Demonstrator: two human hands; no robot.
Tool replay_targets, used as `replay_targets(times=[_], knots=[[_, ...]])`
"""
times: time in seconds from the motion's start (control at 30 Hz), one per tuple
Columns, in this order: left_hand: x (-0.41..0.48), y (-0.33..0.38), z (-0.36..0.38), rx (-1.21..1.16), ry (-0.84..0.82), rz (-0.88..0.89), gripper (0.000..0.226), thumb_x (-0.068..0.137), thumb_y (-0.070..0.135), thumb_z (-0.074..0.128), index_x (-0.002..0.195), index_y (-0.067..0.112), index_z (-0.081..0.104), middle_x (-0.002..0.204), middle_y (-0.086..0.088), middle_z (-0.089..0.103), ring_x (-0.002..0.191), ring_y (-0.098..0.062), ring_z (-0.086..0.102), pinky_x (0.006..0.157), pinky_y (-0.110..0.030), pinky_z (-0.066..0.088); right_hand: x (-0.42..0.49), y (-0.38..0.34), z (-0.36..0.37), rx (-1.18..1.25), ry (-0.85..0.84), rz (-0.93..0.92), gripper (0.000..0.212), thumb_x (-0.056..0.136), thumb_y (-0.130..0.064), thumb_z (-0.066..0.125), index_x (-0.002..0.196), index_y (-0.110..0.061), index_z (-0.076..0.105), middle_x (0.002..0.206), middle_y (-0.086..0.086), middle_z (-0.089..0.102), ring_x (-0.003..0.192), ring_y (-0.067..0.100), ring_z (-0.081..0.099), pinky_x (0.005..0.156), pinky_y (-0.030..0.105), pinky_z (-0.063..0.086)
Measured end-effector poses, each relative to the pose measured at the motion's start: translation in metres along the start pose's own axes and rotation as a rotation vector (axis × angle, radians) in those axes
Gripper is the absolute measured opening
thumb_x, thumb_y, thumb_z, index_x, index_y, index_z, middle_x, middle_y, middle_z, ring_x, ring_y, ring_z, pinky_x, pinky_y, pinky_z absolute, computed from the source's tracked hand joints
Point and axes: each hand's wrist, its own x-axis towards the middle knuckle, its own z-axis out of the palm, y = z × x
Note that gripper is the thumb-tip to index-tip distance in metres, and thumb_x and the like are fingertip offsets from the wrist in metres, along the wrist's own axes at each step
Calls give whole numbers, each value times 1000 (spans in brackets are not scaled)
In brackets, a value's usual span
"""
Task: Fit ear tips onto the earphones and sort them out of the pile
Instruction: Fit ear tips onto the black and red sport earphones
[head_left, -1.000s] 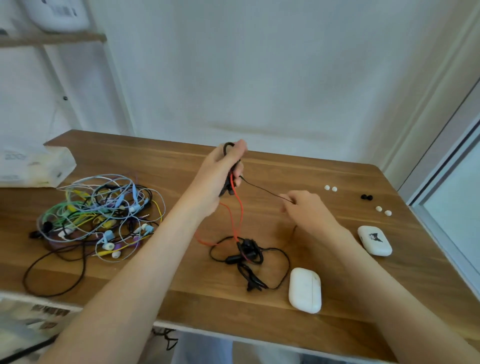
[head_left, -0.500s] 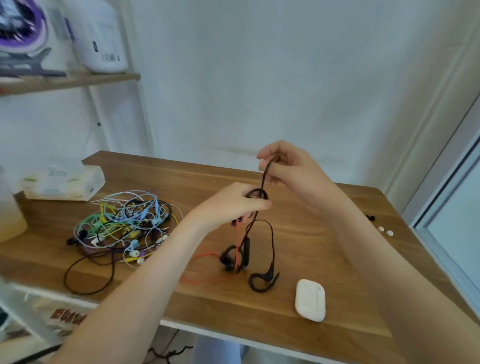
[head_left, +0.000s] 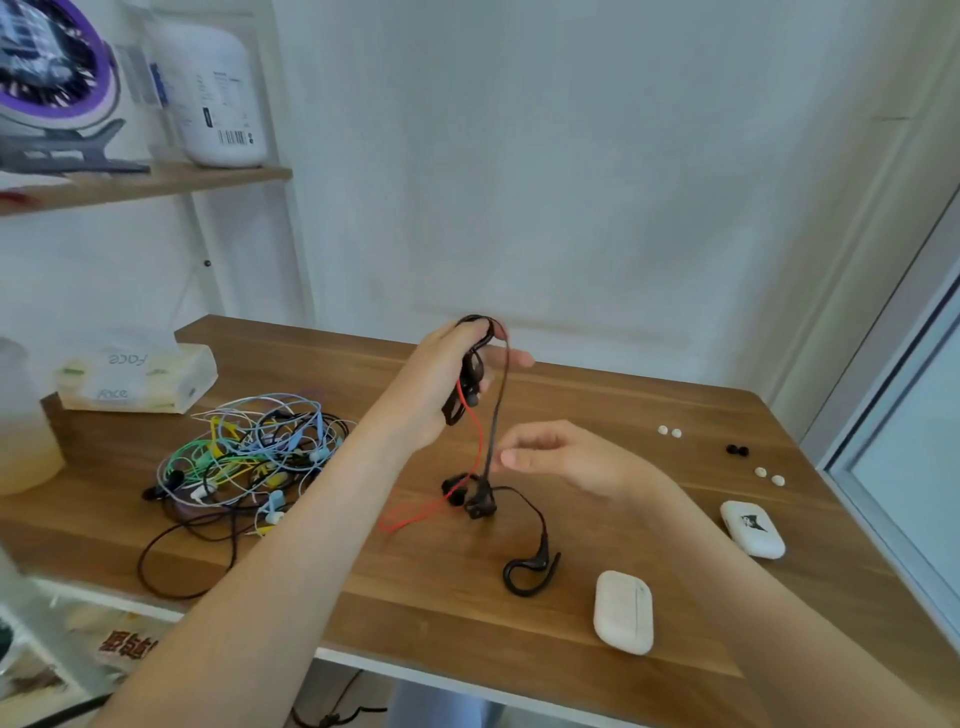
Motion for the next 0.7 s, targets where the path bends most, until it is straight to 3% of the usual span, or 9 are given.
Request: replay_targets(times=[0.17,0.27,0.33,0.4,0.5,0.6,0.7], knots=[[-1,11,-4,-174,4,22,26,102,31,36,89,19,56,79,-8,73,44,-10,37,40,-19,27,-1,11,6,-33,-215,150,46,85,-36,68,127,-32,52,131,-11,56,121,5,52,105,28,39],[0,15,-8,-199,24,33,25,101,31,39,90,20,58,77,-6,72,47,-9,39,39,-17,31,-2,16,10,-142,-128,107,15,95,-25,57,107,-26,65,106,-11,66,101,4,60,99,28,43],[1,15,-12,-197,60,34,23,99,30,43,89,21,61,73,-4,70,50,-10,40,45,-19,32,-5,17,7,-52,6,60,22,100,-21,47,92,-17,66,86,-4,68,89,11,65,98,34,48],[2,13,-15,-207,90,34,22,98,30,44,88,21,62,70,-4,68,51,-11,41,49,-22,32,-9,18,0,93,114,43,26,102,-21,42,88,-13,62,78,0,68,92,19,68,101,42,47],[4,9,-16,-242,119,30,23,98,29,44,88,20,63,68,-3,67,48,-11,42,46,-20,32,-13,21,-7,224,172,22,26,96,-38,51,106,-16,60,100,-1,69,103,18,66,101,44,48],[4,8,-10,-241,123,23,22,98,29,44,89,20,62,66,-2,67,46,-10,43,39,-18,33,-10,17,2,71,33,55,43,87,-55,57,125,-35,54,125,-15,59,115,3,56,102,30,42],[5,7,-5,-232,102,24,22,98,29,44,90,19,62,67,-2,67,48,-11,44,41,-18,33,-2,11,16,-60,-20,46,12,93,-35,60,100,-28,66,109,-11,66,105,4,60,100,29,41]])
